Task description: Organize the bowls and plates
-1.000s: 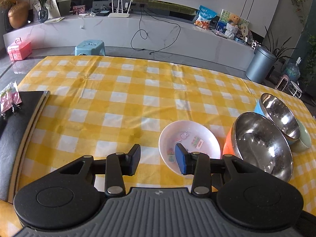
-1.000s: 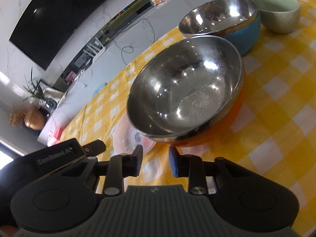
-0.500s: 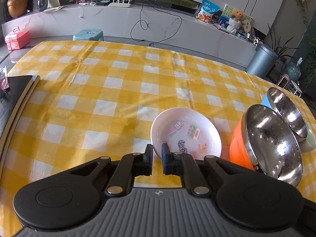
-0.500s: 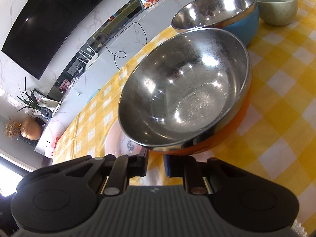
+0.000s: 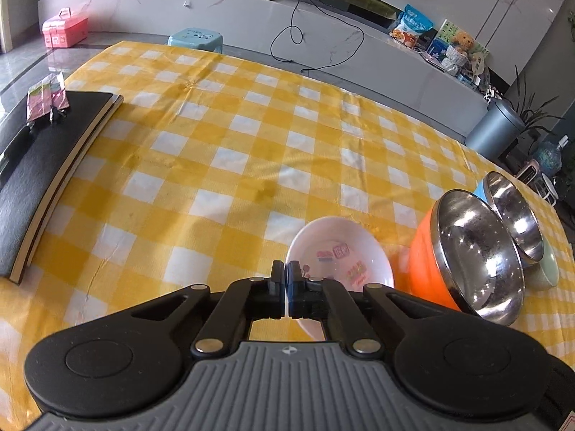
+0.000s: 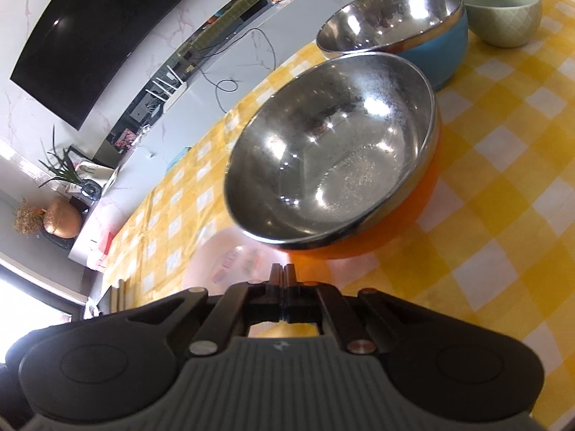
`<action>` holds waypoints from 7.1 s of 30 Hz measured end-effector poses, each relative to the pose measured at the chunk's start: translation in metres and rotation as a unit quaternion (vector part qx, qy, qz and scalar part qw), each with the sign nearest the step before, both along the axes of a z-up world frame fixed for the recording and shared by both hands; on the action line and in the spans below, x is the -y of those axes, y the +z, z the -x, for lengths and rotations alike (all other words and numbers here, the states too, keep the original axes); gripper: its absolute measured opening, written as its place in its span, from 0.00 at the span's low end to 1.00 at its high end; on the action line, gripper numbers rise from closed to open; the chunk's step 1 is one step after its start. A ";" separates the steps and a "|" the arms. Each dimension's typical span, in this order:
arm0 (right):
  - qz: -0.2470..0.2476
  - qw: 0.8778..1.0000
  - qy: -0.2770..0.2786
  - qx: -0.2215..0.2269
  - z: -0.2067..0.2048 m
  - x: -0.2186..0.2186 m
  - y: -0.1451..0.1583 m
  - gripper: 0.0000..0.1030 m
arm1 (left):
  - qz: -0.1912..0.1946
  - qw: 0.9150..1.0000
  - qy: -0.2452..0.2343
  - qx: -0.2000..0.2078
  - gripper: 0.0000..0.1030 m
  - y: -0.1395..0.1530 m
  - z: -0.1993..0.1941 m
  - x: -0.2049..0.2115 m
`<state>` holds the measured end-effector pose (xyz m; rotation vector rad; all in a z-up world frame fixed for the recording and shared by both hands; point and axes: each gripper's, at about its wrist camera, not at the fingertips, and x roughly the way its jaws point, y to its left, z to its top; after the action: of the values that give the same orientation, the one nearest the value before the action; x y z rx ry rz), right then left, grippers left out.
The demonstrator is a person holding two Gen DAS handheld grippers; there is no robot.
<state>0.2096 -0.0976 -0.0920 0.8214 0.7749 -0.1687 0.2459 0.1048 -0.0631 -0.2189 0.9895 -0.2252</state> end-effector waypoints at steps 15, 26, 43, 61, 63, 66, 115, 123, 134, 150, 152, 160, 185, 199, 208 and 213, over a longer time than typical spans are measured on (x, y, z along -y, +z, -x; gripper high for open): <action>0.040 0.994 0.105 0.013 0.017 0.004 0.001 0.12 | -0.020 0.997 0.078 -0.014 0.06 -0.013 0.029 -0.040; 0.096 0.976 0.196 0.013 -0.015 -0.031 -0.006 0.11 | -0.035 0.997 0.066 -0.011 0.16 -0.013 0.033 -0.037; 0.095 0.975 0.196 0.036 0.001 -0.019 0.021 0.00 | -0.012 0.999 0.049 0.018 0.03 0.021 0.059 -0.026; 0.066 0.981 0.182 0.029 0.113 0.045 0.046 0.01 | 0.047 0.996 0.062 0.048 0.03 0.041 0.162 0.015; 0.067 0.981 0.179 0.027 0.123 0.051 0.044 0.01 | 0.045 0.996 0.059 0.042 0.03 0.036 0.168 0.021; 0.062 0.983 0.173 0.022 0.134 0.062 0.040 0.01 | 0.042 0.997 0.050 0.040 0.03 0.030 0.177 0.030; 0.078 0.976 0.200 0.041 0.110 0.052 0.014 0.27 | 0.012 0.993 0.101 0.065 0.20 -0.004 0.162 0.020; 0.120 0.970 0.195 0.081 0.124 0.053 0.042 0.38 | 0.010 0.990 0.097 0.097 0.33 0.014 0.174 0.021; 0.151 0.969 0.171 0.094 0.122 0.085 0.098 0.45 | 0.005 0.992 0.023 0.120 0.48 0.075 0.170 0.064; 0.136 0.976 0.166 -0.025 0.013 0.132 0.084 0.58 | -0.045 0.997 -0.017 0.067 0.55 0.062 0.054 0.121; 0.139 0.976 0.164 -0.029 0.001 0.130 0.078 0.58 | -0.040 0.997 -0.009 0.069 0.55 0.054 0.046 0.121; 0.138 0.973 0.183 0.001 -0.017 0.119 0.052 0.49 | -0.018 0.996 0.011 0.085 0.54 0.026 0.025 0.110; 0.112 0.981 0.157 0.014 -0.011 0.118 0.034 0.14 | -0.039 0.996 -0.002 0.080 0.10 0.014 0.023 0.116; 0.119 0.983 0.138 0.016 0.032 0.131 0.060 0.10 | -0.030 0.995 -0.027 0.095 0.11 0.040 0.068 0.125; 0.092 0.988 0.119 0.027 0.075 0.143 0.082 0.08 | -0.005 0.994 -0.007 0.107 0.12 0.063 0.114 0.123; 0.077 0.991 0.100 0.038 0.109 0.149 0.084 0.08 | 0.010 0.995 -0.002 0.098 0.12 0.060 0.141 0.121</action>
<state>0.1001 -0.2465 -0.0078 0.5973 0.7573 -0.0180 0.1053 -0.0165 -0.0032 -0.2088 0.7930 -0.2564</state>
